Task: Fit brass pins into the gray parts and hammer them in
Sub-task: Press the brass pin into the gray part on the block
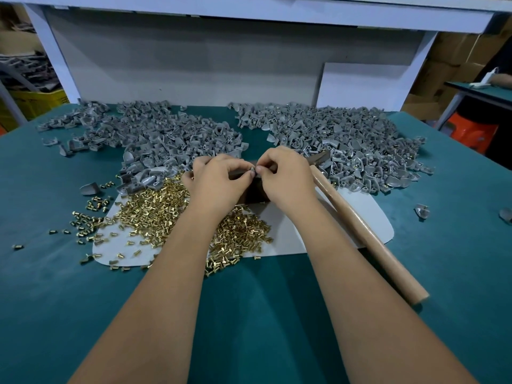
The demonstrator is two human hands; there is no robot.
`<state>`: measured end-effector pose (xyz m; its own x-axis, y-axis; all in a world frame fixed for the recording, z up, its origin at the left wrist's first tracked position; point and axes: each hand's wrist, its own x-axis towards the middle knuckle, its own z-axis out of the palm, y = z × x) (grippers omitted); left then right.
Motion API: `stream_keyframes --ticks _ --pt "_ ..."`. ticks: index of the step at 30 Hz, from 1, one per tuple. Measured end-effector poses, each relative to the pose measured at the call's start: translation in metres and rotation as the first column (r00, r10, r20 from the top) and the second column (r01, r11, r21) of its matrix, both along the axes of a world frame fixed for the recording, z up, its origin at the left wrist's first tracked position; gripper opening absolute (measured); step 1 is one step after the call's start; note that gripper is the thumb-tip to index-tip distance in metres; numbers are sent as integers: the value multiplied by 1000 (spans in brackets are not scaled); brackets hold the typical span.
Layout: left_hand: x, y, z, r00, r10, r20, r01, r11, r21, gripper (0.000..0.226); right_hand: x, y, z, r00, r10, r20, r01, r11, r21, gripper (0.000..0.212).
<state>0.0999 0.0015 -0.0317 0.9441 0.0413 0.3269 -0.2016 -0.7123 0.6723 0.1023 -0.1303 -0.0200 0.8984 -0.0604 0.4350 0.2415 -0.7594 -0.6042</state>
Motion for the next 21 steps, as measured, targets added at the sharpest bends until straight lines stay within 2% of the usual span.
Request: stream_keyframes --ticks 5,17,21 --pt "-1 -2 0 999 34 5 -34 999 -4 14 -2 3 -4 999 -9 39 6 997 79 13" --pt "-2 -2 -1 999 42 -14 -43 999 -19 11 -4 2 -11 995 -13 102 4 995 95 11" --pt "-1 0 -2 999 -11 -36 8 995 -98 5 -7 -1 -13 990 23 141 -42 991 131 11"
